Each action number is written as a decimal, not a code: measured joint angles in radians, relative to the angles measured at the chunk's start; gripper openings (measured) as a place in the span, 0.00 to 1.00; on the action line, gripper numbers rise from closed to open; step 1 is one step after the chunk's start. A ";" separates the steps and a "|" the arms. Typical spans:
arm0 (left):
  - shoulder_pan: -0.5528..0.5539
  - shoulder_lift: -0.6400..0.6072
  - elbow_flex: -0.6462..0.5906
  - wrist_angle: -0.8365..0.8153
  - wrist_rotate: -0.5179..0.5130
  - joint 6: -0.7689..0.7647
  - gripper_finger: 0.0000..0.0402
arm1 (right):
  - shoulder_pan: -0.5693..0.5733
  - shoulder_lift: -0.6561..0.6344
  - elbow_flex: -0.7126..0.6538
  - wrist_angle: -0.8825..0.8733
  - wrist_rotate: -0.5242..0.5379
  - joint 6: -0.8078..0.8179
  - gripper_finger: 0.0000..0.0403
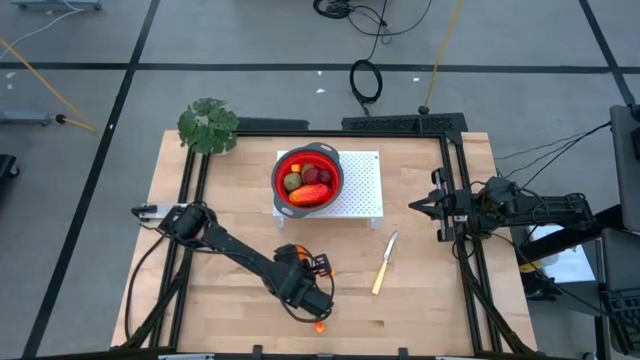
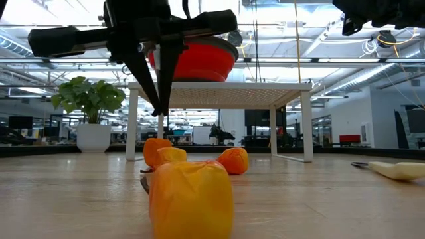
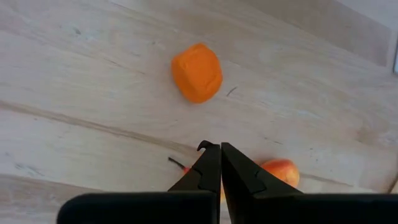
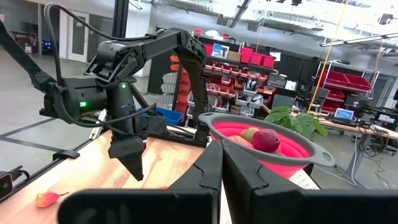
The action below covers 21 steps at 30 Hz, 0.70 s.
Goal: Pick & Place Fruit
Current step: Put the orange into the orange strainer bowl on the shelf
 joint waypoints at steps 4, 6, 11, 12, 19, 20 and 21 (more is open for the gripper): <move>0.005 0.000 0.000 0.000 -0.001 -0.005 0.03 | 0.000 0.000 0.000 0.000 0.000 0.000 0.00; 0.008 0.000 0.000 0.000 -0.010 -0.009 0.04 | 0.000 0.000 0.000 0.000 0.000 0.000 0.00; 0.009 0.000 0.000 0.000 -0.047 -0.007 0.15 | 0.000 0.000 0.000 0.000 0.000 0.000 0.00; 0.009 0.000 0.000 0.000 -0.044 -0.012 0.18 | 0.000 0.000 0.000 0.000 0.000 0.000 0.00; 0.013 0.000 -0.035 0.007 -0.009 -0.047 0.45 | 0.000 0.000 0.000 0.000 0.000 0.000 0.00; 0.016 0.000 -0.040 0.011 -0.009 -0.047 0.48 | 0.000 0.000 0.000 0.000 0.000 0.000 0.00; 0.019 0.000 -0.042 0.016 -0.009 -0.047 0.51 | 0.000 0.000 0.000 0.000 0.000 0.000 0.00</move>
